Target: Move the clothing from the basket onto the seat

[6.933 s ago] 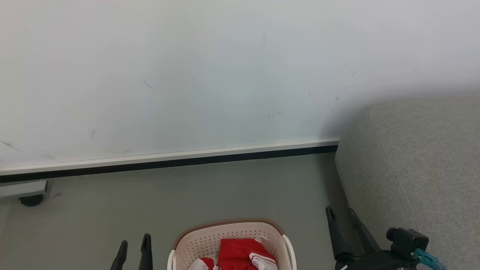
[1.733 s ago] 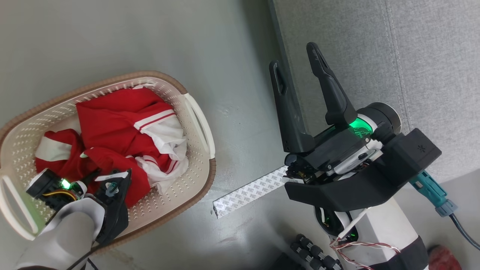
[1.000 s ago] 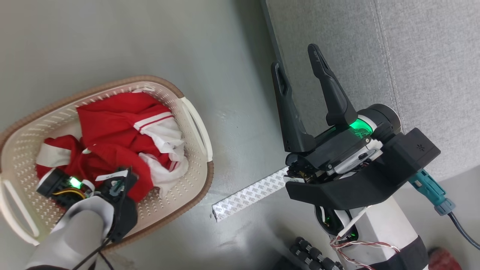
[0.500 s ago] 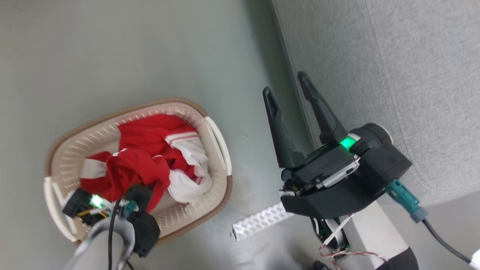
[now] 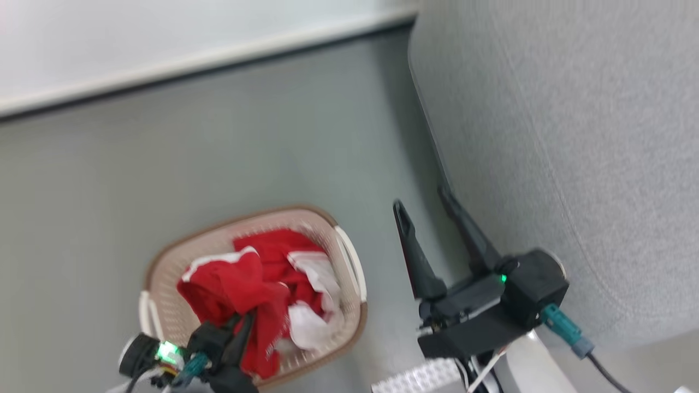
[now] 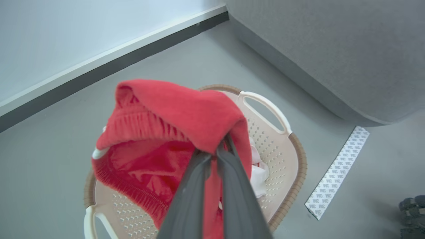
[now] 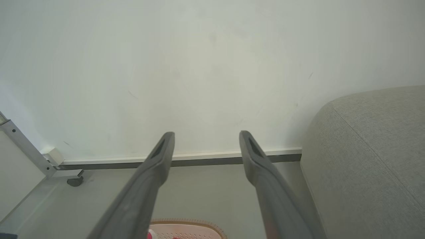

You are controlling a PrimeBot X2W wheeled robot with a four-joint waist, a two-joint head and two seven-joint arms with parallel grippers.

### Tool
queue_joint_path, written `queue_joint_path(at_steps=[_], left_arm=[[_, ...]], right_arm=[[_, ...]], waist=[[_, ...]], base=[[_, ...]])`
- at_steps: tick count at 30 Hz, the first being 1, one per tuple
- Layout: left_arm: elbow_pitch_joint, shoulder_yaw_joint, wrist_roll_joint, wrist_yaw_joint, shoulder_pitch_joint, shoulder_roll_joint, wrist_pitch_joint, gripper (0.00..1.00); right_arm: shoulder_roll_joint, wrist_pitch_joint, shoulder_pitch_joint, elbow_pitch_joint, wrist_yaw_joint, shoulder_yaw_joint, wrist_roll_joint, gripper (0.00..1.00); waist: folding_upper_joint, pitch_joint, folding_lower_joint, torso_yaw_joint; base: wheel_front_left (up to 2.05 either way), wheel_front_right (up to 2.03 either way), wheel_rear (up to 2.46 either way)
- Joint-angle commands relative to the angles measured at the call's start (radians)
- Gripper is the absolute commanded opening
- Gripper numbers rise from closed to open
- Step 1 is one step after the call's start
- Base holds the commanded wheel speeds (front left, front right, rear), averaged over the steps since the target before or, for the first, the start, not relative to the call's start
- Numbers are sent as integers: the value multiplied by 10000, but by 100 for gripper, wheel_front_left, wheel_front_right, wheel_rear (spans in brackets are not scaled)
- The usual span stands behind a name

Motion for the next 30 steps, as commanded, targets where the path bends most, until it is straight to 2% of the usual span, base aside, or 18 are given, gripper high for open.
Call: queue_joint_path(at_steps=[1, 13, 23, 30], left_arm=[[-275, 116, -173, 13, 355, 17, -54, 0], [-2778, 1260, -392, -157, 1883, -172, -54, 0], [-3784, 1863, -119, -288, 2175, -344, -52, 0], [-4152, 1908, 266, -410, 2089, -408, -52, 0]], right_arm=[[-8, -11, 244, 72, 8, -4, 5, 100], [-237, -11, 1432, 587, 8, 65, 4, 100], [-469, -10, 1956, 877, 8, 289, 191, 100], [-613, -10, 1951, 1002, 8, 483, 296, 100]], waist=[[1, -1332, 3, 646], [1, -3122, 3, 965], [1, -3887, 3, 946], [1, -4143, 3, 923]], base=[[0, 0, 0], [0, 0, 0], [0, 0, 0], [0, 0, 0]])
